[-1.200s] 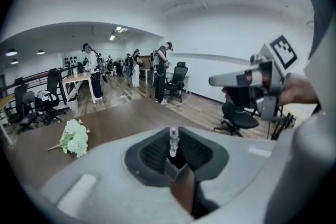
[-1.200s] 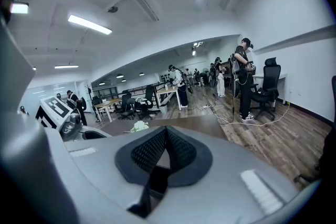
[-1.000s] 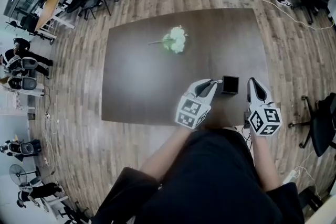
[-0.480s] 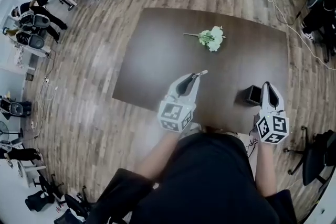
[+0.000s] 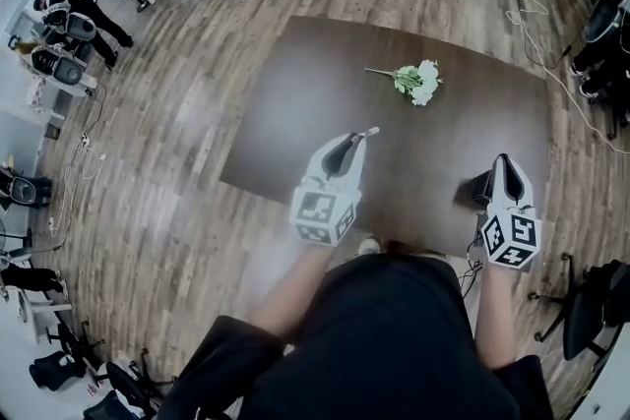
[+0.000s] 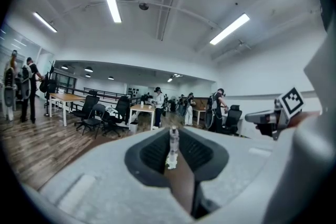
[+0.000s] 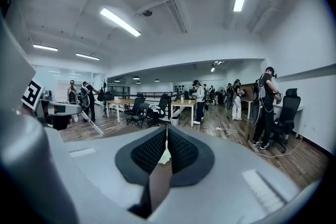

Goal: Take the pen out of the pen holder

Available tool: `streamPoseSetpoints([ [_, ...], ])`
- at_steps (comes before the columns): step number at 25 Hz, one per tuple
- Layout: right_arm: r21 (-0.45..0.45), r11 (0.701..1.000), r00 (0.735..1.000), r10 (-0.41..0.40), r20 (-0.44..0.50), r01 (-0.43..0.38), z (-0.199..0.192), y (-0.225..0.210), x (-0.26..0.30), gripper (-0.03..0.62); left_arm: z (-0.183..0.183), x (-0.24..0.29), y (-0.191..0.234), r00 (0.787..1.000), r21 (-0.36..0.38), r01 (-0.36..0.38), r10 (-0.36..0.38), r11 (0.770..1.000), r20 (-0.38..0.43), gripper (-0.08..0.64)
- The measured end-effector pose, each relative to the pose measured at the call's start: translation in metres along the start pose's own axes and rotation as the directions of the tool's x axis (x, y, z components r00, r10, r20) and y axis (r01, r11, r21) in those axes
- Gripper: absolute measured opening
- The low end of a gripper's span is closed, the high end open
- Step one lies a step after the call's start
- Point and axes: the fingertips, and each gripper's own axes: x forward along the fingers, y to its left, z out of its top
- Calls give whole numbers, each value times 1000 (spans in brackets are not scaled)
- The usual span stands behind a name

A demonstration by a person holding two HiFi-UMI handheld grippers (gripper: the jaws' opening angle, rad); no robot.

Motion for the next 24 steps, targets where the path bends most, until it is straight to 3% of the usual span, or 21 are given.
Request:
streamPoseSetpoints([
  [10, -53, 999, 1000, -11, 3, 11, -5, 15, -1, -3, 10, -7, 11, 999, 15, 30, -30, 999, 29, 55],
  [24, -85, 996, 1000, 5, -7, -6, -14, 16, -12, -3, -9, -5, -23, 997, 6, 83, -83, 997, 7, 54],
])
